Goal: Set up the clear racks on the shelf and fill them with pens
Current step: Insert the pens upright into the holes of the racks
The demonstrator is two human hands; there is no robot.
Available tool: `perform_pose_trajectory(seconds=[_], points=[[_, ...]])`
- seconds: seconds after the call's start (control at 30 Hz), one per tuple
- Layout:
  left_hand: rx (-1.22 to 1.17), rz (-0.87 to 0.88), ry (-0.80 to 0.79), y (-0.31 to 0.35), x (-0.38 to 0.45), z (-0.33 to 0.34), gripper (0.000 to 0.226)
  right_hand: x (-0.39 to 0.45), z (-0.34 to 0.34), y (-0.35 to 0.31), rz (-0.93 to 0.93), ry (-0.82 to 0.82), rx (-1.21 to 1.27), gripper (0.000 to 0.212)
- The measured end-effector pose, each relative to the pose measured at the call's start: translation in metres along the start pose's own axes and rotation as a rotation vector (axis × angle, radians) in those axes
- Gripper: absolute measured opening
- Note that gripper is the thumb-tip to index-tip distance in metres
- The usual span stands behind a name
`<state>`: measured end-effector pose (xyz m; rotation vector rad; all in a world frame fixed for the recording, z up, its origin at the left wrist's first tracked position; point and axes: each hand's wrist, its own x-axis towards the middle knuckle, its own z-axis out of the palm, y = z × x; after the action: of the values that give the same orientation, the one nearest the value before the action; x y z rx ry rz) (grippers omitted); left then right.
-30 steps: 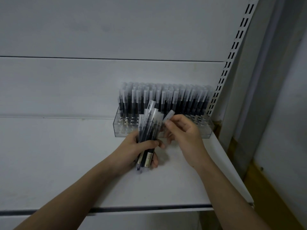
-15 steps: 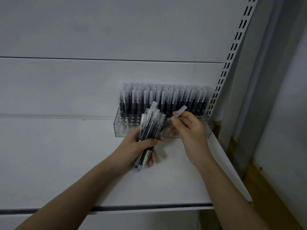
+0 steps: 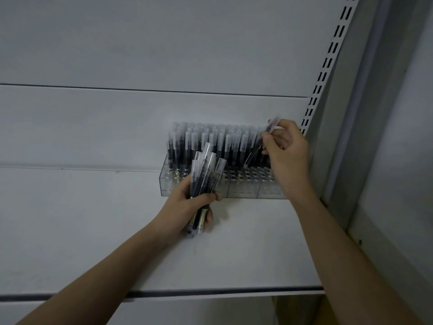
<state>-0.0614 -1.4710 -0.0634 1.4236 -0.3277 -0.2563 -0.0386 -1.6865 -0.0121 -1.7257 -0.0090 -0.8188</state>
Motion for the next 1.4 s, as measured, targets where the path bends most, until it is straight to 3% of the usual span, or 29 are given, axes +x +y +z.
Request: perform_pose_trajectory(seconds=[0.33,0.43,0.6,0.73,0.87,1.0,1.2,1.4], points=[[0.001,0.02,-0.011,0.002,-0.001,0.0,0.017,-0.004,0.008,0.014,-0.009,-0.223,-0.309,0.013],[-0.011,0.018,-0.011,0.003,-0.002,0.001,0.018,-0.013,0.011,0.027,0.028,-0.214,-0.372,0.009],[-0.01,-0.008,-0.036,0.0,0.0,0.001,0.016,-0.02,0.007,0.018,0.089,-0.126,-0.321,0.025],[-0.04,-0.036,-0.117,-0.002,0.0,0.005,0.019,-0.046,0.008,0.009,0.031,0.023,-0.287,0.017],[-0.109,-0.041,-0.156,-0.007,-0.002,0.007,0.024,-0.08,0.021,0.009,0.161,-0.163,-0.15,0.014],[-0.153,-0.056,-0.171,-0.013,-0.003,0.008,0.025,-0.102,0.033,0.018,0.384,-0.194,-0.012,0.011],[-0.165,-0.107,-0.217,-0.015,-0.003,0.006,0.028,-0.1,0.028,0.021,0.416,-0.173,0.111,0.028],[-0.087,-0.107,-0.175,-0.016,-0.007,0.008,0.034,-0.101,0.026,0.021,0.373,-0.25,0.161,0.009]])
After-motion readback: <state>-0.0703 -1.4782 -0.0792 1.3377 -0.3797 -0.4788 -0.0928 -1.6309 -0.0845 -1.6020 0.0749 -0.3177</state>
